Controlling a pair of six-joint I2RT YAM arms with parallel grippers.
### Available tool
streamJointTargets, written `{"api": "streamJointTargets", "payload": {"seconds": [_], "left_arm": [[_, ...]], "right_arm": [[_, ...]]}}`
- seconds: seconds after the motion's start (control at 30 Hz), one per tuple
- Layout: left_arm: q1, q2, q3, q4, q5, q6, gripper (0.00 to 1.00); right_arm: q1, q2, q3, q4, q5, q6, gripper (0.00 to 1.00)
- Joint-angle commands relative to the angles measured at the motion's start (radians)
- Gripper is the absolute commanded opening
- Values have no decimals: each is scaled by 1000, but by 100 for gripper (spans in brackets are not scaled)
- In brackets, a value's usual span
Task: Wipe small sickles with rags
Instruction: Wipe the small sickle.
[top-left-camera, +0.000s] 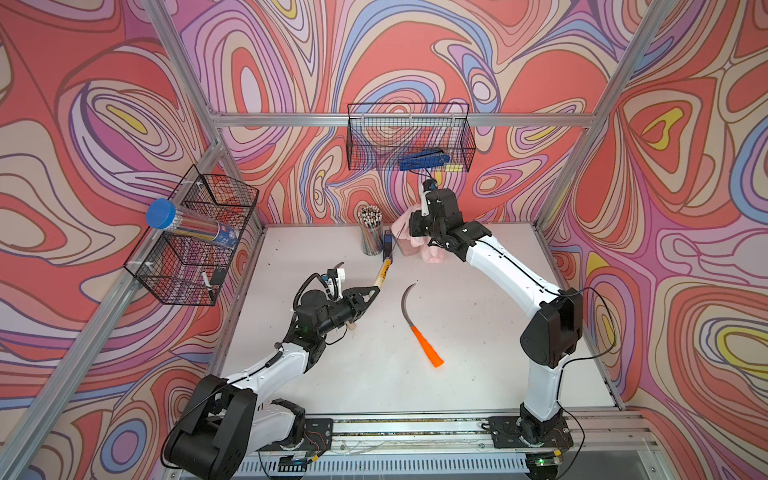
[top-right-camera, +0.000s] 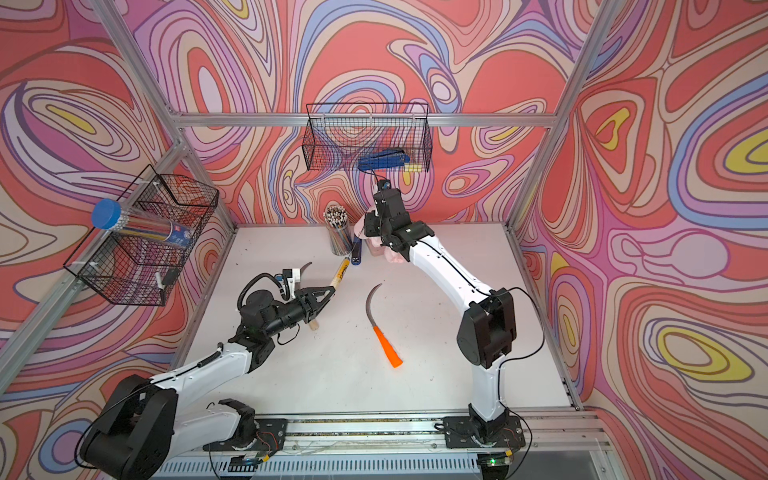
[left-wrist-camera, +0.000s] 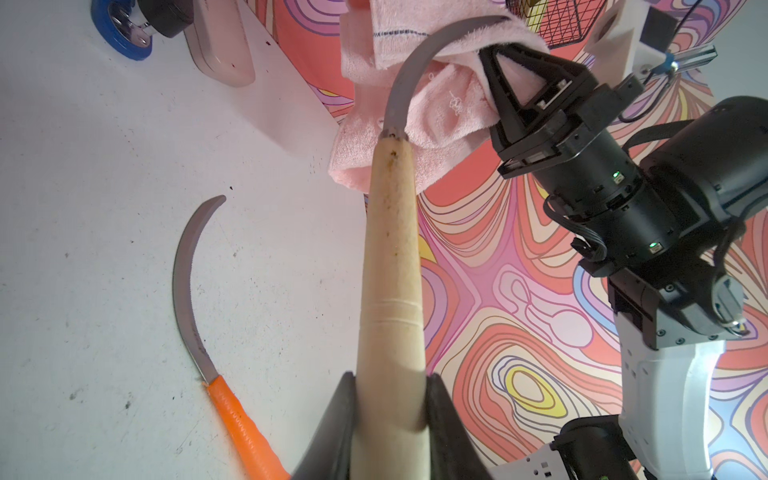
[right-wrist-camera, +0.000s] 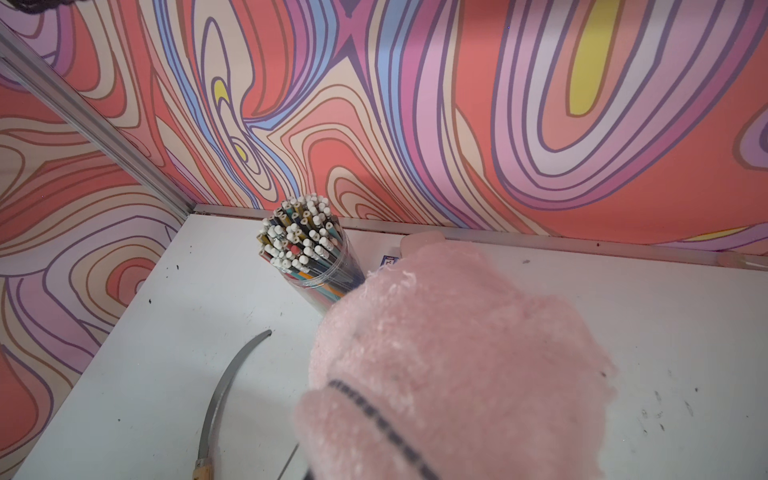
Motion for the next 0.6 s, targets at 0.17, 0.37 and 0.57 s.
{"api": "streamJointTargets", "payload": {"seconds": [0.17, 0.37, 0.57], "left_arm": [[-4, -12, 6, 11, 33, 2, 0], [-3, -9, 5, 17, 32, 5, 0], [-3, -9, 9, -5, 28, 17, 0]], "right_arm": [[-8, -90, -188, 174, -57, 38, 0], [-7, -121, -349, 333, -242, 103, 0], [14, -139, -425, 418, -342, 160, 0]]}}
